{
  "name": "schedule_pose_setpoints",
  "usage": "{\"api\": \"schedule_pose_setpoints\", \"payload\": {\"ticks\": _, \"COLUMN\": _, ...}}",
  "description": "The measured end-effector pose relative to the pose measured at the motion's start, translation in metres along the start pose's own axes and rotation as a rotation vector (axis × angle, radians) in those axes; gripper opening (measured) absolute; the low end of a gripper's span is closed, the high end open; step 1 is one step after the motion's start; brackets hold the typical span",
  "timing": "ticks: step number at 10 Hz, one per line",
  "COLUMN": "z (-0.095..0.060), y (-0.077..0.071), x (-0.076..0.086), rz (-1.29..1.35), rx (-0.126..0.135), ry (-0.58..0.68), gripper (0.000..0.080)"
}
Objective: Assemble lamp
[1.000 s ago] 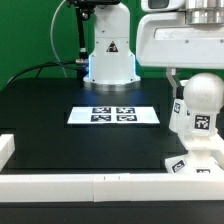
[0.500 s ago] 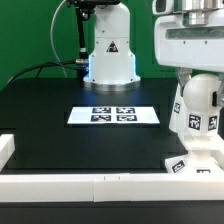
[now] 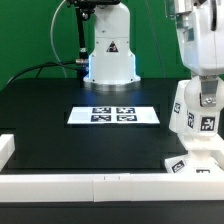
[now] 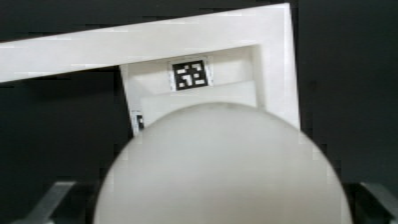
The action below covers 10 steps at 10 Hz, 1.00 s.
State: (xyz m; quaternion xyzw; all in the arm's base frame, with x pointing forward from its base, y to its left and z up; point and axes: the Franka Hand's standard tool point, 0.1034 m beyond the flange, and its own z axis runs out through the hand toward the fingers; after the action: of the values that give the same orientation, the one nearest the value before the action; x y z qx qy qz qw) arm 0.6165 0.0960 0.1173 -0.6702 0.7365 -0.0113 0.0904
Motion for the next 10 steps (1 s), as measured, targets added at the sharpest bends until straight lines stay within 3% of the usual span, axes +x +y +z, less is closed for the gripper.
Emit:
{"api": "schedule_pose_setpoints", "payload": {"ticks": 1, "z": -0.0013, "y": 0.0009, "x": -0.0021, "rz": -0.202, "rx": -0.026, "ry": 0.01, "gripper": 0.0675}}
{"api": "schedule_pose_setpoints", "payload": {"ticks": 3, "z": -0.0026, "y": -0.0015, "x": -0.0054, "rz": -0.579, "rx": -0.02, "ry": 0.016, "gripper": 0.0692}}
{"api": "schedule_pose_setpoints", "payload": {"ticks": 7, "z": -0.002, "y": -0.0002, "x": -0.0054, "rz": -0.856, "rx": -0.033, "ry": 0.021, "gripper": 0.0699}}
{"api": "schedule_pose_setpoints", "payload": {"ticks": 9, "z": -0.0051, "y": -0.0031, "x": -0.0034, "rz": -1.293, "rx": -0.086, "ry": 0.052, "gripper": 0.0699}}
{"api": "schedule_pose_setpoints", "payload": {"ticks": 10, "z": -0.0059, "y": -0.0069, "x": -0.0008, "rz": -1.493, "rx": -0.097, "ry": 0.042, "gripper": 0.0699}}
